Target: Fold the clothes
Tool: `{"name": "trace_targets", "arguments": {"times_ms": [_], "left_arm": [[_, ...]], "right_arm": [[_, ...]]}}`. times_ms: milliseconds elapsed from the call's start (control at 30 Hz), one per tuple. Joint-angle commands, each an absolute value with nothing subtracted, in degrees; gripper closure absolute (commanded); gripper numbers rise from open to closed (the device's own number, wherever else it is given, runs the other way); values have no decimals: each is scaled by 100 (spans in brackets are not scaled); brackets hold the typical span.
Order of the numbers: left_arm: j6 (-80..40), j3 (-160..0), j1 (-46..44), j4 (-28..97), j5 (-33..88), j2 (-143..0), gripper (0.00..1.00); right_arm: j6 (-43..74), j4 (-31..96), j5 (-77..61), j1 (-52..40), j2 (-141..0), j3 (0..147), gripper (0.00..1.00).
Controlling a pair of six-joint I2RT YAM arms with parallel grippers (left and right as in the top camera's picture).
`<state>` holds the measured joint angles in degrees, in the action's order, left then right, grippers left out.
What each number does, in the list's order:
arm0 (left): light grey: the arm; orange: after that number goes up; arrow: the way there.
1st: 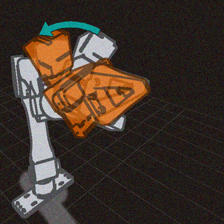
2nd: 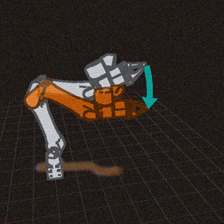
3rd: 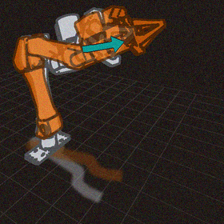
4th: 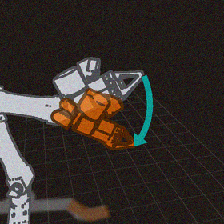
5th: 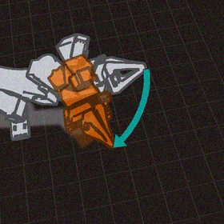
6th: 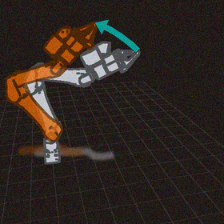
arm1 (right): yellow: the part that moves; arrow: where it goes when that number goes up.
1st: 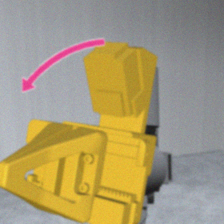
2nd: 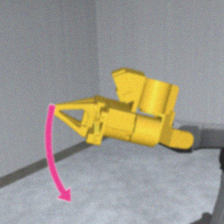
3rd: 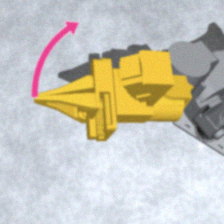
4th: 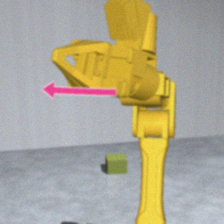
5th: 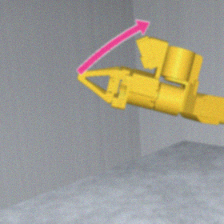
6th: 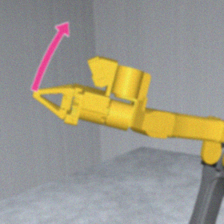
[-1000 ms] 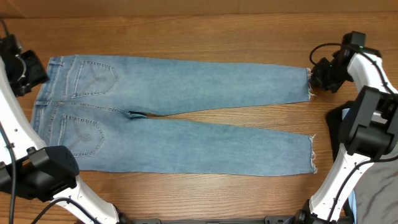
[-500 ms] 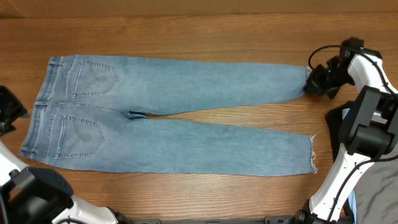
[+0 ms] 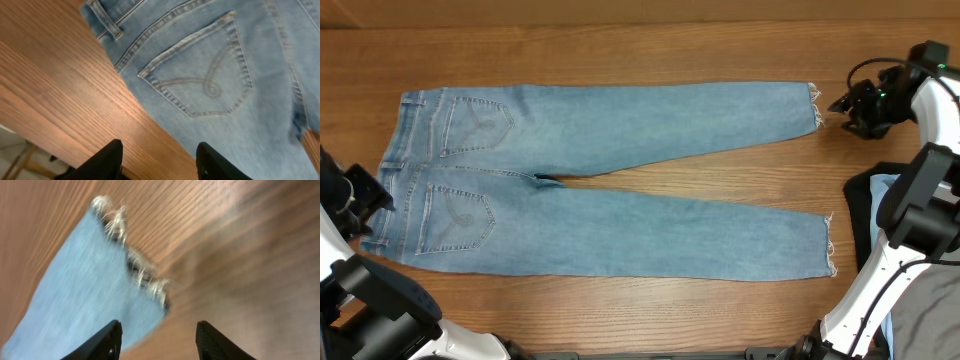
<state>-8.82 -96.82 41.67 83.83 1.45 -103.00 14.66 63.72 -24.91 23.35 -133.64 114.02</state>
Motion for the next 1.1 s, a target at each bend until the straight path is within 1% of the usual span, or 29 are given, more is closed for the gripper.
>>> {"name": "trace_targets", "arguments": {"times_ms": [0, 67, 167, 267, 433, 567, 700, 800, 867, 900, 967, 1000, 1067], "left_arm": [[-1201, -8956, 4550, 7865, -27, -10254, 46], [-1225, -8683, 4772, 7542, 93, -10254, 44], [-1164, -8213, 5105, 6873, 716, -10269, 35], [-1026, -7787, 5186, 6239, 1129, -10304, 29], [-1035, -7024, 5135, 5190, 1140, -10466, 23], [-1181, -6554, 5146, 4584, 1035, -10746, 23], [-1188, -6420, 5146, 4578, 888, -10954, 27], [-1295, -6344, 5146, 4477, 694, -11091, 34], [-1297, -6316, 5146, 4431, 709, -11174, 51], [-1339, -6316, 5146, 4436, 707, -11201, 65], [-1339, -6316, 5146, 4431, 709, -11201, 75], [-1339, -6316, 5146, 4429, 709, -11194, 78], [-1339, -6316, 5146, 4431, 709, -11196, 81]], "right_arm": [[878, 6969, -3065, 2410, -13050, 12075, 48], [845, 7308, -3081, 2408, -12696, 12221, 47], [851, 7596, -3124, 2373, -11996, 12239, 44], [904, 7795, -3284, 2255, -11415, 12239, 41], [961, 8298, -3304, 1734, -10573, 12239, 41], [1046, 8823, -2991, 1251, -10414, 12239, 41], [1050, 8882, -2939, 1111, -10414, 12232, 42], [1098, 8934, -2834, 1063, -10414, 12230, 42], [1299, 9054, -2471, 1044, -10414, 12221, 42], [1398, 9122, -2224, 1044, -10416, 12206, 43], [1505, 9155, -1857, 1048, -10416, 12068, 43], [1621, 9168, -1662, 1087, -10418, 11974, 46], [1900, 9161, -1232, 1225, -10418, 11627, 53]]}}
